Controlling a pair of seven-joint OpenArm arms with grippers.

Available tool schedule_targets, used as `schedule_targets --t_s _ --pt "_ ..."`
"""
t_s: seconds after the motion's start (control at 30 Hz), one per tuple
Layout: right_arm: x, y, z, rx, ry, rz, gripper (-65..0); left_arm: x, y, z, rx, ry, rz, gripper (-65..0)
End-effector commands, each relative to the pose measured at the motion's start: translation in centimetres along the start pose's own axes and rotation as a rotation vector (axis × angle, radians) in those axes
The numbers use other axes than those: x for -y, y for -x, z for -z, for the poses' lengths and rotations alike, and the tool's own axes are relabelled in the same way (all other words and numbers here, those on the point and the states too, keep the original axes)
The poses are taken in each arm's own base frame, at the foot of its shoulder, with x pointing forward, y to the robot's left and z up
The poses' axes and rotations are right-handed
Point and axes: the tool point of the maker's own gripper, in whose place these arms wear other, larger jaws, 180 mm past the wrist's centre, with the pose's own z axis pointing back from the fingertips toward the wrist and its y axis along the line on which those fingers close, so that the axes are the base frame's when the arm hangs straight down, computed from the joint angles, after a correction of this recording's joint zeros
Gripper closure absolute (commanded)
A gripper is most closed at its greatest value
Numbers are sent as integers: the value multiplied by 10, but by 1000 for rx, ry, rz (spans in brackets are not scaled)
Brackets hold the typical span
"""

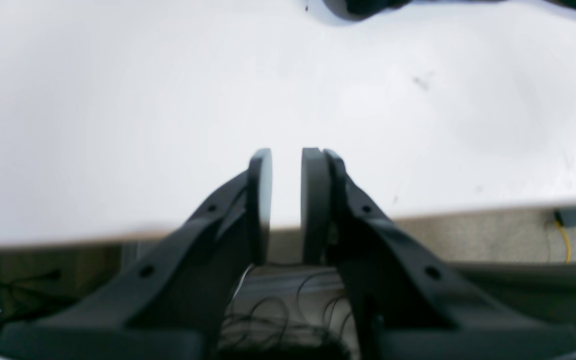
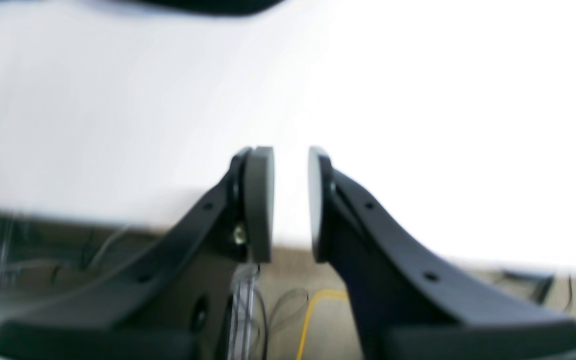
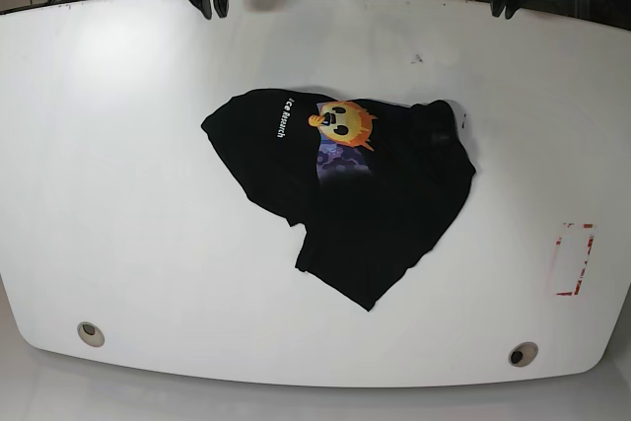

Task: Layout the t-shirt on the table in an organized manner, then fold the t-shirt properly
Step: 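Move the right gripper down onto the black t-shirt's edge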

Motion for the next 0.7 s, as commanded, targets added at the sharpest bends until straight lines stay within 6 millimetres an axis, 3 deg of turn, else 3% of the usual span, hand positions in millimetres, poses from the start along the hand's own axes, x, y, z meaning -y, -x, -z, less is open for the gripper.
schedule_targets --t_s 0.0,0.1,0.2,0.33,0.5,0.67 --pt "1 -17 4 62 -1 -7 -117 1 -14 1 54 5 -2 -89" --pt "2 -29 13 101 -1 -10 -133 1 -20 6 75 7 -2 -90" --pt "3 -38 25 115 0 -15 -198 2 -25 12 96 7 -4 -111" --pt "4 -48 42 111 2 -21 -281 7 -29 16 110 20 -11 -233" --pt "6 -62 60 114 4 -26 -284 11 -30 18 121 15 -36 -404" --pt "7 -81 76 136 5 -32 -290 10 -41 26 161 9 -36 -499"
